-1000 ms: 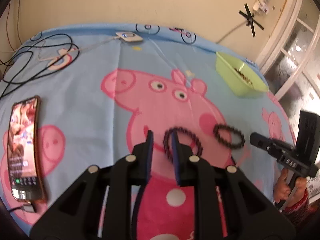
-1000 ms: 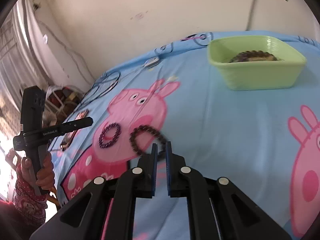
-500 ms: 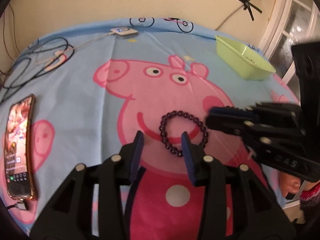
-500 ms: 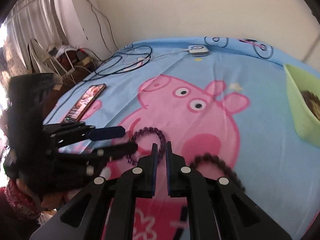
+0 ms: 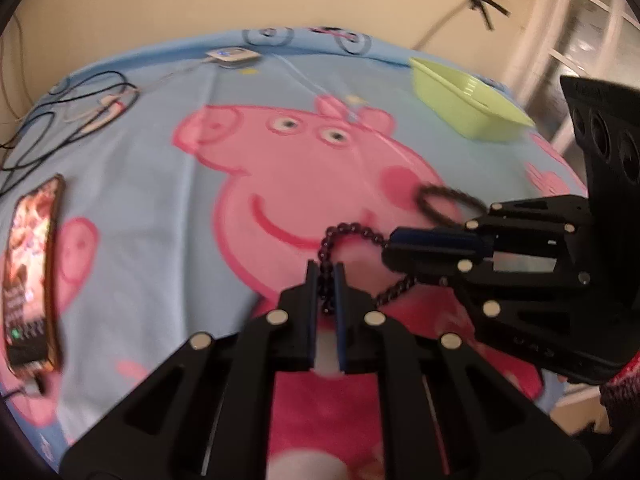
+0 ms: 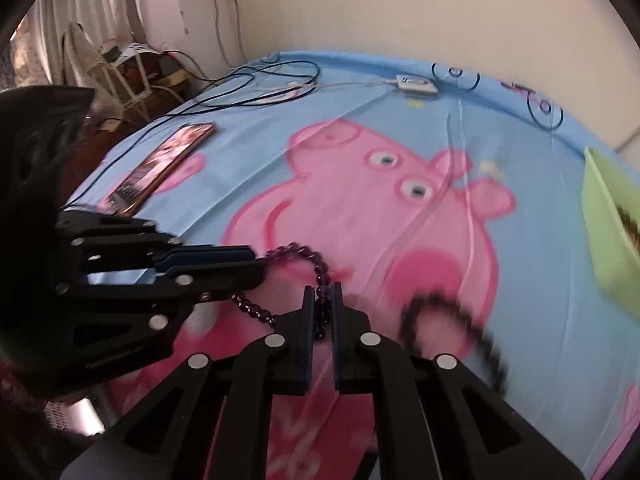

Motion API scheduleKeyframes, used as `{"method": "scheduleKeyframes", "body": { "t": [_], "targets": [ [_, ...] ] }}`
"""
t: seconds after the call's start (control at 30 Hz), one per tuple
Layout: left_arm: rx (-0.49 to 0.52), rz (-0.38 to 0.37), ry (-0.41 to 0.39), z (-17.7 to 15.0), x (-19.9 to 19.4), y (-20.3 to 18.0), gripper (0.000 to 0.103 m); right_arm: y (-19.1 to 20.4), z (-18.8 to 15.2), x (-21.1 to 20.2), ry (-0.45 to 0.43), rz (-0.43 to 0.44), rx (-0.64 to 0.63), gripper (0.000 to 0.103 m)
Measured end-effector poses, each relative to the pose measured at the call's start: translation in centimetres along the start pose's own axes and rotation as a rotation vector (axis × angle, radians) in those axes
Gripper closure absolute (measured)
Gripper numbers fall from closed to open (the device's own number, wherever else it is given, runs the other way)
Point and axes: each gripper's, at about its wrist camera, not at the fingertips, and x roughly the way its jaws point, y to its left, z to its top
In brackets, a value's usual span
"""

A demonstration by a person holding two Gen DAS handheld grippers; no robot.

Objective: Organize jewelry
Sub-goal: 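Lift the dark bead bracelet with the right gripper and release it into the tray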

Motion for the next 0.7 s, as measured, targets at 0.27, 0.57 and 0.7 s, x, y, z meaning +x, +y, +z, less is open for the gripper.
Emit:
{"method": "scheduleKeyframes", "body": {
  "t": [0.27, 0.57, 0.7],
  "targets": [
    [0.080, -0.182, 0.053, -2.0, 0.1, -6.2, 0.096, -1.5, -8.1, -6.2, -0.075, -0.062, 0.084, 0.103],
    [0.271, -0.272, 0.093, 1.7, 5.3, -15.5, 0.096, -9.0, -13.7, -11.8, -0.179, -0.192, 0.380, 0.103],
    [0.270, -0.257, 0.109, 3.3, 6.7, -16.6, 0.096, -11.6, -14.3, -12.7, -0.204, -0.185, 0.480, 0.103]
  ]
}}
